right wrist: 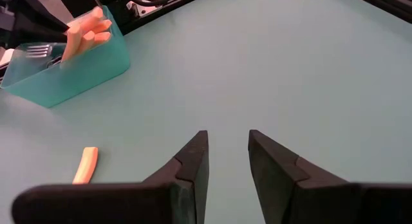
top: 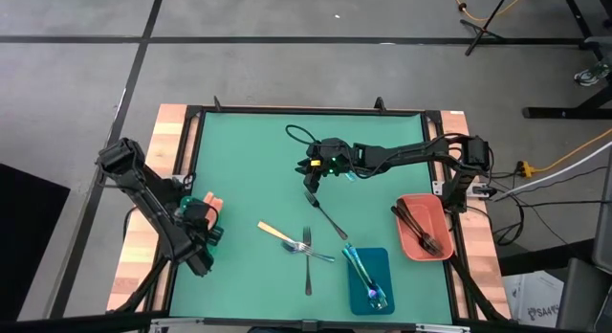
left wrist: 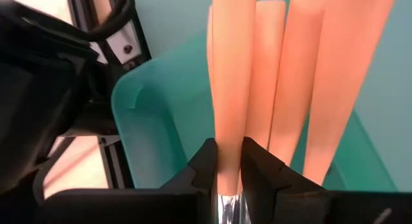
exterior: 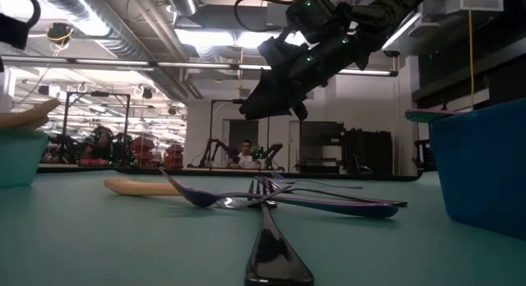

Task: Sort silverware by color (type)
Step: Put the yellow fork into the green bin, then put the blue fork into the blue bin

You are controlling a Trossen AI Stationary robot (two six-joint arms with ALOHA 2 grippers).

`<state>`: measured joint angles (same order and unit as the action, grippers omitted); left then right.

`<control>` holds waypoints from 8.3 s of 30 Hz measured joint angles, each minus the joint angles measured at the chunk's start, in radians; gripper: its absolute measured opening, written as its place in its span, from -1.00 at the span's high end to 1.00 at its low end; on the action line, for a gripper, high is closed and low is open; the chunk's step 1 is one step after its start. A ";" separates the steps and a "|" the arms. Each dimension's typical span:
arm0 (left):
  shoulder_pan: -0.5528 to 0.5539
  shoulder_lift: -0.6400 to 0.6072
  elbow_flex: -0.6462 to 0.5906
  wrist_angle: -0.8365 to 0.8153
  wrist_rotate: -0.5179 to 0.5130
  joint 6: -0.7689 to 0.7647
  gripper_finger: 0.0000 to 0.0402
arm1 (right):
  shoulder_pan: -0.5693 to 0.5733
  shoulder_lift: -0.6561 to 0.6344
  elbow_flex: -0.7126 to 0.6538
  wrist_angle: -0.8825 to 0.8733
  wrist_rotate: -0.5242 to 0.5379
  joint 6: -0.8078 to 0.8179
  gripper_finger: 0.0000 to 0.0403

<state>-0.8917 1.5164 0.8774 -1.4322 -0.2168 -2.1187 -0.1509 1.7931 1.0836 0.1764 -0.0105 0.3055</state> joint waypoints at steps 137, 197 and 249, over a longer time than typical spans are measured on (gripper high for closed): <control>0.913 0.000 0.271 0.904 -0.026 1.999 0.65 | -0.167 0.063 0.000 -0.457 0.211 -0.128 0.51; 0.912 0.000 0.271 0.903 -0.028 1.995 0.65 | -0.170 0.122 0.001 -0.409 0.097 -0.160 0.97; 0.901 -0.421 0.271 0.566 -0.033 1.387 0.65 | 0.309 0.124 0.345 -0.399 0.440 -1.465 1.00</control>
<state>0.0090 1.0958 1.1481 -0.8659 -0.2498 -0.7322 0.1583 1.9175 1.4288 -0.2224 0.4292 -1.1596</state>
